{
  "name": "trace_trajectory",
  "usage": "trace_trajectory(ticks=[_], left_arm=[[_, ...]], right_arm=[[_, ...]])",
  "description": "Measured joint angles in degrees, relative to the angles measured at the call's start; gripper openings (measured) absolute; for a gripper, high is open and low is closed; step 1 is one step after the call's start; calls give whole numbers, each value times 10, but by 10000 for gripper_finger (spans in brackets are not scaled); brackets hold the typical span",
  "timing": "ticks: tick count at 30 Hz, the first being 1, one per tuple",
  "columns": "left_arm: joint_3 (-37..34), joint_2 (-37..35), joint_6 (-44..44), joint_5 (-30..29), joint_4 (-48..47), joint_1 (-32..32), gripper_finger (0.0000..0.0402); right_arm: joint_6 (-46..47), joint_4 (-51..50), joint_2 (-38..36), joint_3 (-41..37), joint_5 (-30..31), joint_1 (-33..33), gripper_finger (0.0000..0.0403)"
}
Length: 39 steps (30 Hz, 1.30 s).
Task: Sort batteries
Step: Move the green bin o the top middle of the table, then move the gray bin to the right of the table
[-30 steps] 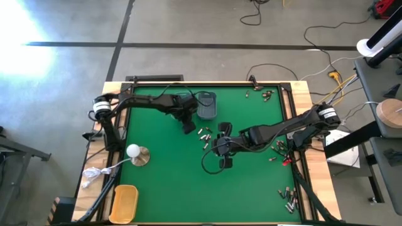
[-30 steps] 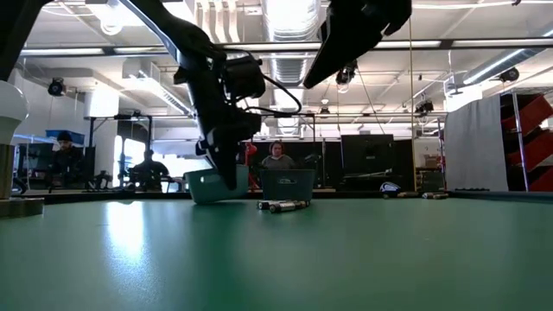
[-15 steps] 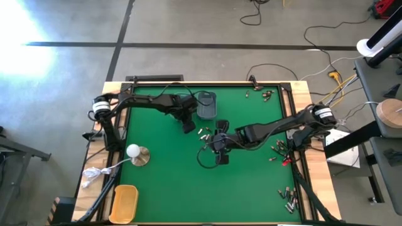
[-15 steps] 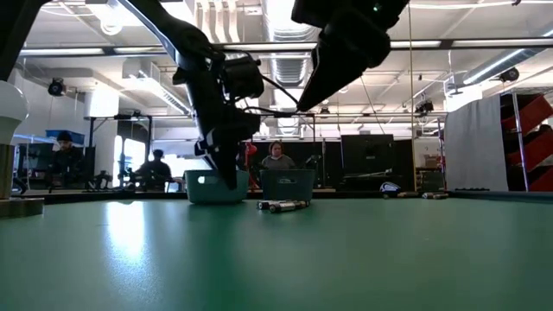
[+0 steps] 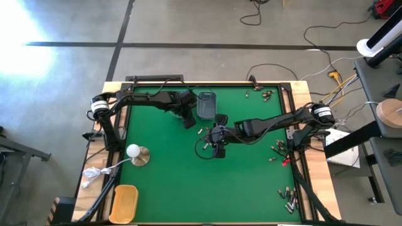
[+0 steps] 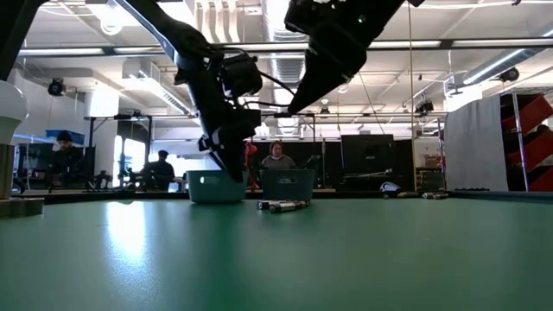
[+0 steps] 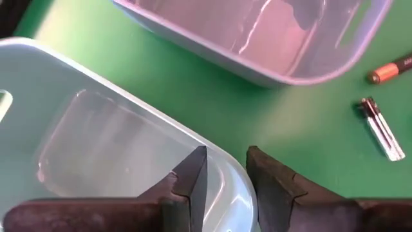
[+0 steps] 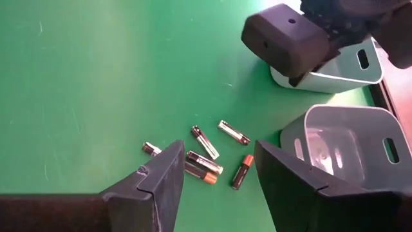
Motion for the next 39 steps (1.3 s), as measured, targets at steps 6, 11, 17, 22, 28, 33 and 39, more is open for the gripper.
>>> trace_trajectory(ticks=[6, 11, 17, 22, 28, 33, 39], left_arm=[[0, -1, 0, 1, 11, 0, 89], [0, -18, 1, 2, 1, 0, 89], [0, -70, 5, 2, -29, -2, 89], [-3, -126, 5, 3, -55, -5, 89], [-62, -225, 2, 29, -28, -15, 89], [-165, -325, 1, 99, 47, -25, 89], [-298, -423, -24, 109, 137, -57, 89]], right_arm=[[0, 7, 0, 0, 0, -8, 187], [-13, 12, 0, -6, 0, -32, 188], [-15, 19, 0, -8, -13, -86, 186], [-23, 56, 7, -14, -118, -136, 177], [-55, 80, 58, -17, -133, -171, 171], [-75, 83, 98, -2, -136, -185, 175], [-89, 86, 116, 20, -135, -198, 175]])
